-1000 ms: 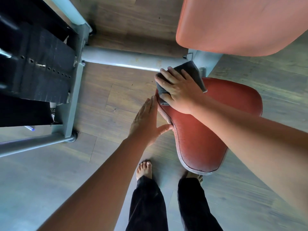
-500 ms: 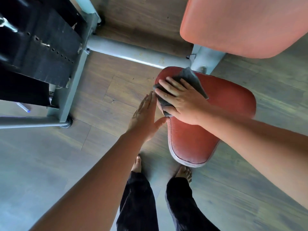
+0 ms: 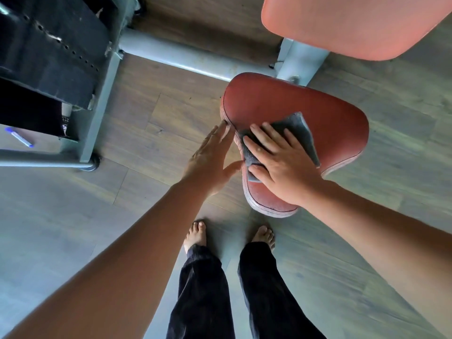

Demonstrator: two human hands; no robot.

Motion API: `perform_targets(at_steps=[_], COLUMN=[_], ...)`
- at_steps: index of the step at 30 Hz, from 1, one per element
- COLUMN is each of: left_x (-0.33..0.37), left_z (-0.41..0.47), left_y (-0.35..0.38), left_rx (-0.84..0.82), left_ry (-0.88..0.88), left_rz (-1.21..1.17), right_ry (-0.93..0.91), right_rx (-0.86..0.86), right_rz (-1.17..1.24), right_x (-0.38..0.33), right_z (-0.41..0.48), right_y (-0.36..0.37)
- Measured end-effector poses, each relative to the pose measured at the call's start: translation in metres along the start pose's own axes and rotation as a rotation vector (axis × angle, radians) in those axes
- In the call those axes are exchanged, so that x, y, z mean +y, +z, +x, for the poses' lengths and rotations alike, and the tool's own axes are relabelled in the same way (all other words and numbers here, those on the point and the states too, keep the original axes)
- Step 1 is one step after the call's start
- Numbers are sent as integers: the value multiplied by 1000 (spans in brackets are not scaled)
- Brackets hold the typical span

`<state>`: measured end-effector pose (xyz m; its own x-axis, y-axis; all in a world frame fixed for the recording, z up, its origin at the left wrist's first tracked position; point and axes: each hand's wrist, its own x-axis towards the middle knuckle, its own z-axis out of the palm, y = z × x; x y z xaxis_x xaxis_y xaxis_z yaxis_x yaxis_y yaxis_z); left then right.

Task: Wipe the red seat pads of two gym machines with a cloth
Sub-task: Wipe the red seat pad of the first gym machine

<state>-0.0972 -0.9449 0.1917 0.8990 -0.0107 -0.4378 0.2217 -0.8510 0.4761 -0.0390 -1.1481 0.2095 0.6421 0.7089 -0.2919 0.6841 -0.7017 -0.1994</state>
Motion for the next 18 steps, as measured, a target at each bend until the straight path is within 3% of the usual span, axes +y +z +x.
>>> perform_targets(at_steps=[3,6,9,13,18], left_x=[2,5,6,3,11], left_z=[-5,-10,-18,-34,-44], left_y=[1,1,3,6,5], left_rx=[-1,-16,-37,-116,-103], left_ry=[27,39,71,92,100], left_rz=[13,7,15,33,35], right_ry=[4,175,290,295,309], right_rx=[-17,17,137,164,163], right_rz=[-4,31,41,103,71], right_x=[11,3,-30,-44,-19], right_z=[18,44,8,-39,-9], right_y=[-4,-6,10,20,13])
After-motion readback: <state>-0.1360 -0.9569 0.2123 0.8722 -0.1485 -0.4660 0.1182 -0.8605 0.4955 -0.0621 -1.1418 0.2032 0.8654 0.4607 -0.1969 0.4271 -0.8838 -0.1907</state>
